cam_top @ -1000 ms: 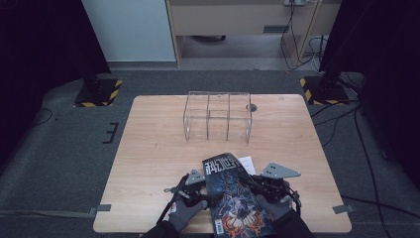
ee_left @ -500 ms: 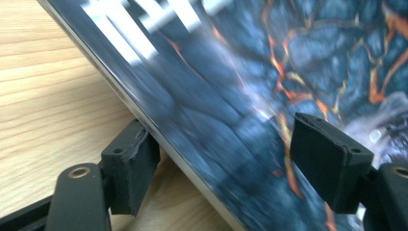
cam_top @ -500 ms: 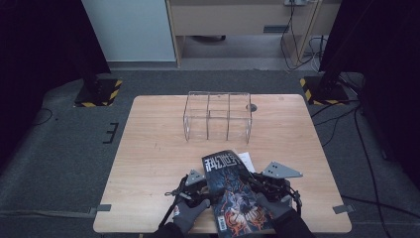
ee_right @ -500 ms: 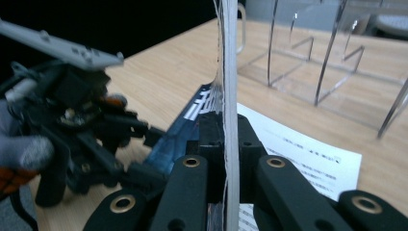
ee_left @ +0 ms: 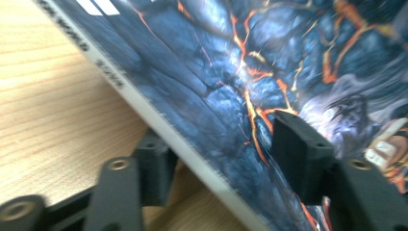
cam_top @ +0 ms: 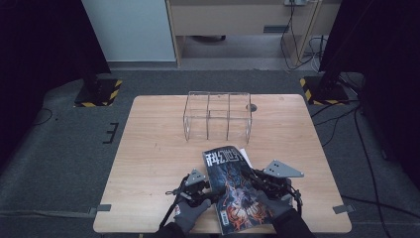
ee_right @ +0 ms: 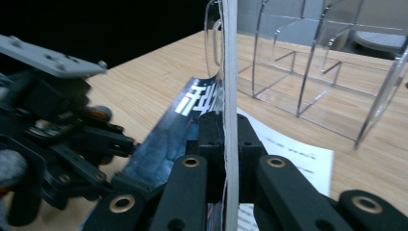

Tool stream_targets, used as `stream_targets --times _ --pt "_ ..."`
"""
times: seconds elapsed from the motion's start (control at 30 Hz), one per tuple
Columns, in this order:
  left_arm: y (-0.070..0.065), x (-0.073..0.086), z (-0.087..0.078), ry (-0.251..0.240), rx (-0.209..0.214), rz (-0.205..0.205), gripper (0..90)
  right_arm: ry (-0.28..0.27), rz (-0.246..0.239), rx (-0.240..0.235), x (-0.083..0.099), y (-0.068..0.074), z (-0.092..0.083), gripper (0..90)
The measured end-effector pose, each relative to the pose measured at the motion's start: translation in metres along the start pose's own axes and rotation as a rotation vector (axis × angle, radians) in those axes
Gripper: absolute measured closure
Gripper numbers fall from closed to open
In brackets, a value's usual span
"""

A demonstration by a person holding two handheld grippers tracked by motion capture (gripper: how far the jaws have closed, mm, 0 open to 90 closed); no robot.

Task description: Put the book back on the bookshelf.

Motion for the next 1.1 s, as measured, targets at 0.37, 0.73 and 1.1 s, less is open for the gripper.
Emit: stream_targets --times 0.37,0.73,1.1 --pt "0.000 -0.004 0.005 -0.012 -0.037 0.007 49.1 -0.029 -0.002 0.000 -0.002 0.001 0.004 85.8" --pt "-0.003 0.001 0.015 0.011 -0.037 -0.016 45.9 -0.023 -0.002 0.003 0.000 0.001 0.007 85.8" --pt "-0.006 -0.012 0.006 0.030 -0.067 0.055 57.7 0.004 -0.041 0.040 0.003 -0.005 0.016 85.5"
Point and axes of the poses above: each handheld gripper's, and its own axes: z roughly forward along the jaws, x roughly out of its underside, y roughly to its left, the point moved 7 cm from there along z, roughly forward along the jaws, and after that the axes turned 14 degrees about -y, right-handed, at the moved point
